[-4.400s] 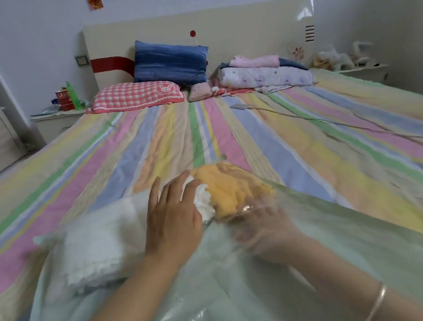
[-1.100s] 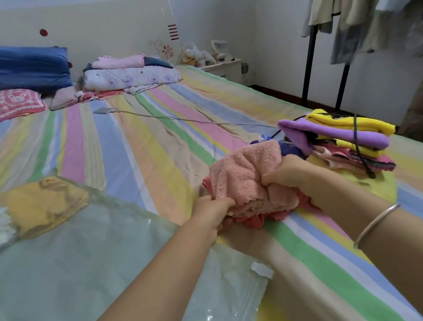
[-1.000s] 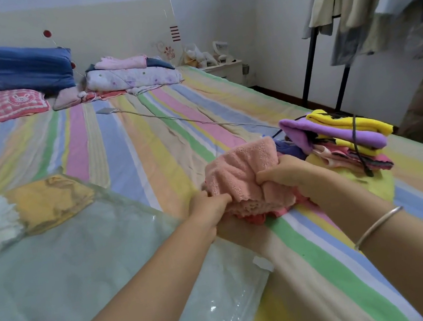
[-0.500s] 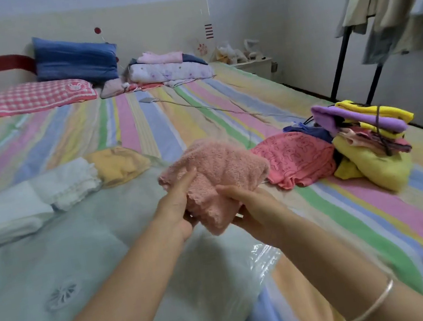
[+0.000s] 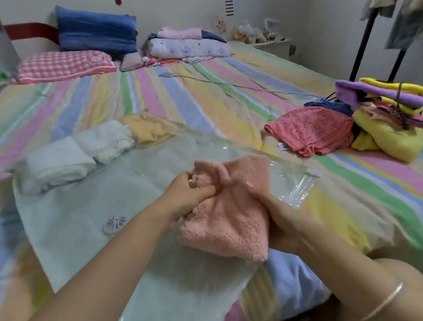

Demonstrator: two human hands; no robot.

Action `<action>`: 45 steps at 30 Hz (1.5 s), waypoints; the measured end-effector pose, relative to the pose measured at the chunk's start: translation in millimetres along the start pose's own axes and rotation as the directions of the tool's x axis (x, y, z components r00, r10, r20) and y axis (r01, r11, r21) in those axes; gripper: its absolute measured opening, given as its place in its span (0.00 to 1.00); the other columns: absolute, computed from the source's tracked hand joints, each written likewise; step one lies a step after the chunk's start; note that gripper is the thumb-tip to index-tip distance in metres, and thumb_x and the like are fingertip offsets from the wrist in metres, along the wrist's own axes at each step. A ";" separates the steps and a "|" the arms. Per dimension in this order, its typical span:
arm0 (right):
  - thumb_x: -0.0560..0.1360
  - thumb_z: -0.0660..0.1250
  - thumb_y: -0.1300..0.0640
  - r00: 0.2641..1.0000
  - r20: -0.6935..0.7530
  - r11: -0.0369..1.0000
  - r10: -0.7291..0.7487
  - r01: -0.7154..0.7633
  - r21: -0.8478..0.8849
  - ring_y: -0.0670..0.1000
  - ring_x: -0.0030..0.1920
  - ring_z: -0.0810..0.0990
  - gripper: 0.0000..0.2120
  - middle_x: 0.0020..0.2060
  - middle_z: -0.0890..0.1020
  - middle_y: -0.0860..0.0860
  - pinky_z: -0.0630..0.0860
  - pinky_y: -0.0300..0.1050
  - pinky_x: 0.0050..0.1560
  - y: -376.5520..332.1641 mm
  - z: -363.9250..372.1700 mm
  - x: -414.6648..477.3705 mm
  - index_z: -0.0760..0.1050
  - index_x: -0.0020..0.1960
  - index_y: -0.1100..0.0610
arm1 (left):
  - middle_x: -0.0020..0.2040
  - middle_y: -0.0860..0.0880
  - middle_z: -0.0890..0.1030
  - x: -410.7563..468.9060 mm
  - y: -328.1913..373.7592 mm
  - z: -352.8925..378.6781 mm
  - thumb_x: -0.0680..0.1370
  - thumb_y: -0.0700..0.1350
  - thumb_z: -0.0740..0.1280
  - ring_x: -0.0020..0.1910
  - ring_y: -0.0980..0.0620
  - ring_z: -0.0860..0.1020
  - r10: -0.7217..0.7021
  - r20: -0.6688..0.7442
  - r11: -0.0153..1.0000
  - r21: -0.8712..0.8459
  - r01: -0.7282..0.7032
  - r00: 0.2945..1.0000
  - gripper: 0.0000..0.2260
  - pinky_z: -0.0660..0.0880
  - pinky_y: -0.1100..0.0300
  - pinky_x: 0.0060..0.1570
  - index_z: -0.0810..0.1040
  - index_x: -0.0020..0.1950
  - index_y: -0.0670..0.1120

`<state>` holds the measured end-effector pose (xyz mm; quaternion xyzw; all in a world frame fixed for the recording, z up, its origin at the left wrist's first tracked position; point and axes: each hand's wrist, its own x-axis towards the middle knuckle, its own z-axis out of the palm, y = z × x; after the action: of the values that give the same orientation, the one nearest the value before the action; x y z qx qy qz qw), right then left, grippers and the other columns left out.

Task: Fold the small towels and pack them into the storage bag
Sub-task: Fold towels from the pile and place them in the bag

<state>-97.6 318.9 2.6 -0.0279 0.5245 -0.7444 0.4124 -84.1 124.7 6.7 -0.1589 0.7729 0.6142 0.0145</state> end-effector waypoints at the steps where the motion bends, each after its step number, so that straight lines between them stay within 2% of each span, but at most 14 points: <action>1: 0.69 0.73 0.47 1.000 -0.029 0.999 -0.003 0.001 -0.055 0.55 0.48 0.84 0.23 0.49 0.84 0.59 0.79 0.52 0.53 3.2 1.9 0.8 0.78 0.57 0.61 | 0.53 0.45 0.82 -0.7 -3.6 1.0 0.68 0.48 0.77 0.52 0.46 0.81 0.026 -0.049 0.998 0.058 -0.023 0.998 0.28 0.78 0.45 0.56 0.71 0.64 0.43; 4: 0.71 0.71 0.60 0.986 -0.169 0.992 -0.001 -0.020 -0.122 0.57 0.48 0.83 0.17 0.49 0.84 0.60 0.79 0.53 0.54 11.4 2.4 4.2 0.77 0.58 0.64 | 0.56 0.50 0.76 -6.9 -13.3 0.5 0.72 0.53 0.73 0.54 0.49 0.78 0.099 -0.195 0.941 0.337 -0.029 0.976 0.29 0.76 0.51 0.56 0.65 0.67 0.46; 8: 0.72 0.68 0.63 0.948 -0.318 0.996 -0.006 -0.022 -0.083 0.58 0.47 0.83 0.15 0.49 0.83 0.62 0.80 0.53 0.51 8.1 -3.9 1.8 0.76 0.58 0.64 | 0.49 0.52 0.78 -34.5 -20.4 2.1 0.75 0.53 0.67 0.51 0.46 0.79 0.279 -0.362 0.782 0.623 0.009 0.889 0.12 0.73 0.54 0.50 0.68 0.52 0.50; 13: 0.72 0.68 0.60 0.916 -0.394 0.995 -0.071 0.039 -0.090 0.57 0.48 0.83 0.15 0.50 0.84 0.60 0.81 0.49 0.46 -3.7 -17.5 -8.8 0.76 0.58 0.62 | 0.50 0.53 0.77 -72.9 -23.7 29.7 0.73 0.49 0.65 0.50 0.49 0.77 0.358 -0.050 0.650 0.730 -0.210 0.932 0.05 0.74 0.54 0.49 0.70 0.46 0.53; 18: 0.74 0.66 0.64 0.761 -0.476 0.898 -0.441 0.370 -0.241 0.56 0.52 0.82 0.06 0.43 0.83 0.54 0.79 0.46 0.43 -16.7 -26.3 -25.2 0.78 0.50 0.57 | 0.54 0.54 0.72 -73.2 -24.2 40.2 0.66 0.66 0.69 0.53 0.52 0.73 0.216 0.151 0.554 0.795 -0.248 0.965 0.25 0.73 0.56 0.51 0.70 0.55 0.53; 21: 0.76 0.67 0.62 0.686 -0.127 0.655 -0.716 0.599 -0.461 0.53 0.45 0.81 0.03 0.42 0.78 0.53 0.77 0.43 0.38 -34.7 -16.2 -32.3 0.73 0.48 0.58 | 0.53 0.52 0.71 -73.8 -24.7 43.2 0.60 0.70 0.71 0.51 0.51 0.72 0.092 0.293 0.406 0.862 -0.304 0.952 0.32 0.75 0.54 0.51 0.71 0.56 0.52; 23: 0.79 0.62 0.62 0.451 0.175 0.185 -0.875 0.646 -0.740 0.48 0.44 0.78 0.08 0.48 0.76 0.50 0.77 0.38 0.43 -33.7 -27.6 -27.2 0.71 0.57 0.54 | 0.55 0.51 0.73 -72.9 -23.2 43.6 0.63 0.65 0.73 0.53 0.50 0.74 0.080 0.343 0.379 0.858 -0.347 0.936 0.28 0.74 0.55 0.52 0.74 0.56 0.52; 25: 0.76 0.64 0.64 0.305 0.450 -0.325 -0.840 0.380 -0.866 0.50 0.59 0.78 0.18 0.61 0.77 0.50 0.73 0.40 0.61 -25.4 -52.6 -23.9 0.74 0.66 0.57 | 0.53 0.51 0.77 -68.3 -20.1 38.3 0.65 0.63 0.74 0.52 0.50 0.76 0.061 0.375 0.443 0.820 -0.362 0.925 0.23 0.75 0.57 0.52 0.78 0.54 0.52; 27: 0.74 0.64 0.63 0.382 0.623 -0.614 -0.682 0.162 -0.772 0.58 0.68 0.73 0.24 0.67 0.75 0.56 0.67 0.55 0.69 -2.0 -72.1 -16.8 0.72 0.69 0.56 | 0.47 0.52 0.81 -65.3 -15.1 28.7 0.67 0.65 0.72 0.47 0.53 0.79 0.038 0.419 0.509 0.773 -0.379 0.907 0.22 0.76 0.57 0.50 0.81 0.51 0.51; 29: 0.73 0.60 0.59 0.542 0.648 -0.710 -0.535 0.127 -0.693 0.62 0.69 0.70 0.26 0.68 0.74 0.57 0.66 0.61 0.68 23.2 -84.3 -6.7 0.68 0.72 0.54 | 0.42 0.53 0.82 -63.4 -15.5 17.4 0.69 0.63 0.72 0.43 0.56 0.79 0.041 0.426 0.577 0.728 -0.370 0.904 0.18 0.76 0.57 0.49 0.83 0.48 0.50; 34: 0.69 0.69 0.57 0.750 0.467 -0.618 -0.469 0.098 -0.780 0.59 0.69 0.72 0.34 0.69 0.73 0.53 0.70 0.59 0.67 39.2 -89.7 -9.7 0.64 0.73 0.50 | 0.46 0.56 0.82 -73.1 -28.1 8.9 0.65 0.66 0.66 0.47 0.59 0.78 0.169 0.353 0.455 0.800 -0.391 0.920 0.17 0.76 0.54 0.51 0.82 0.41 0.54; 37: 0.66 0.72 0.57 0.760 0.365 -0.388 -0.537 0.161 -0.907 0.56 0.69 0.72 0.36 0.69 0.74 0.49 0.73 0.53 0.63 29.4 -77.7 -15.3 0.67 0.72 0.47 | 0.43 0.57 0.75 -89.6 -27.9 25.4 0.64 0.70 0.68 0.43 0.57 0.76 0.203 0.362 0.358 0.837 -0.413 0.910 0.22 0.75 0.56 0.44 0.79 0.41 0.53; 42: 0.73 0.67 0.57 0.693 0.136 -0.013 -0.708 0.180 -0.984 0.55 0.64 0.75 0.32 0.69 0.72 0.44 0.70 0.42 0.52 22.4 -69.2 -19.4 0.63 0.72 0.38 | 0.43 0.53 0.81 -89.1 -25.4 46.1 0.71 0.52 0.69 0.44 0.50 0.80 0.156 0.335 0.286 0.885 -0.367 0.929 0.08 0.77 0.57 0.42 0.82 0.44 0.49; 45: 0.75 0.65 0.54 0.708 0.084 0.089 -0.701 0.204 -0.975 0.55 0.64 0.75 0.31 0.68 0.72 0.43 0.67 0.39 0.51 21.2 -70.6 -17.9 0.60 0.72 0.35 | 0.44 0.54 0.81 -87.1 -25.1 46.4 0.65 0.65 0.72 0.43 0.51 0.79 0.109 0.332 0.292 0.890 -0.350 0.937 0.21 0.76 0.56 0.42 0.80 0.46 0.49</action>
<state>-106.9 381.6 -39.2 -0.2770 0.8909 -0.3526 -0.0722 -2.8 183.9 -9.4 0.0570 0.9919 0.0618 0.0954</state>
